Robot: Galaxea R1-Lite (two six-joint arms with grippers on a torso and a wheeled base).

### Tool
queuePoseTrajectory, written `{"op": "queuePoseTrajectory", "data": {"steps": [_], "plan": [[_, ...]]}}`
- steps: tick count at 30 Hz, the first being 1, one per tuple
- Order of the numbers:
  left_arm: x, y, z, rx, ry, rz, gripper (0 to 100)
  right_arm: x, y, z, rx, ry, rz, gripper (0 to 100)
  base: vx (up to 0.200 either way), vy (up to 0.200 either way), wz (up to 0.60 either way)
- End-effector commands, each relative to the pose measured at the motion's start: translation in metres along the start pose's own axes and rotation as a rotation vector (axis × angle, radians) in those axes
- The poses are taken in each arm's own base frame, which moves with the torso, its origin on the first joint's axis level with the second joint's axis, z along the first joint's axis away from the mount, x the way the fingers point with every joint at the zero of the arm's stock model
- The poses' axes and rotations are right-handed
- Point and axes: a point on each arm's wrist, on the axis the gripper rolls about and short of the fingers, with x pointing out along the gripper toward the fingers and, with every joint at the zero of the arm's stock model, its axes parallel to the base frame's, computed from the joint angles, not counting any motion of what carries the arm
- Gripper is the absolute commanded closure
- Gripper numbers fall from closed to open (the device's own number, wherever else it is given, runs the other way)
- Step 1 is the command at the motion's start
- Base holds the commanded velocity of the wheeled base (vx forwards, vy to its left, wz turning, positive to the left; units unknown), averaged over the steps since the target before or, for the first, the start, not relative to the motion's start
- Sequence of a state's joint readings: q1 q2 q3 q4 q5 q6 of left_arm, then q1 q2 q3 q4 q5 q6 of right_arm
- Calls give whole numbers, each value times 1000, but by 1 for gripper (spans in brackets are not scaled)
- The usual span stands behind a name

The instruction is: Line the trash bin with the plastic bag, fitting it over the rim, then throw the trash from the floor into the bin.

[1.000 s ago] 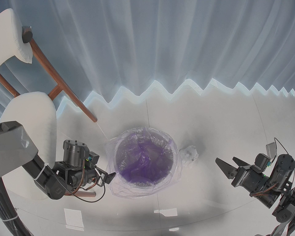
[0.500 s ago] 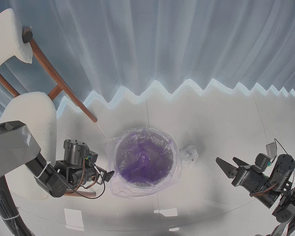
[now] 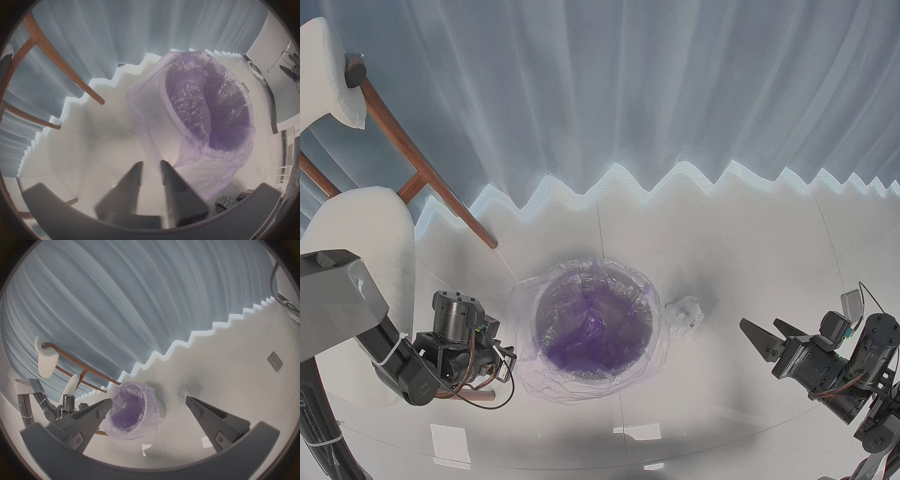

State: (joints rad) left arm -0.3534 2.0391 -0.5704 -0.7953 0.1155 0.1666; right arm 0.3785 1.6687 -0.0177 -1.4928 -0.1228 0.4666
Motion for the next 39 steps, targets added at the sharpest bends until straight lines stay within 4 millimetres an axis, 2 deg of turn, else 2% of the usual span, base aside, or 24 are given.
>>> {"op": "queuePoseTrajectory", "data": {"steps": [1,8,23,32,39], "plan": [[4,-1,-3,-3,15,8,100,-3,-1,-2,3,9,-6,0,0,0,0],[13,-1,-11,0,56,8,100,-4,-1,-1,4,4,-5,0,0,0,0],[51,-9,-23,7,119,29,100,-10,-1,1,4,-3,-36,0,0,0,0],[79,-25,-28,-8,133,34,100,-9,-2,0,14,8,-43,0,0,0,0],[79,-28,-20,-41,89,32,100,-4,-8,-12,58,92,-88,0,0,0,0]]}}
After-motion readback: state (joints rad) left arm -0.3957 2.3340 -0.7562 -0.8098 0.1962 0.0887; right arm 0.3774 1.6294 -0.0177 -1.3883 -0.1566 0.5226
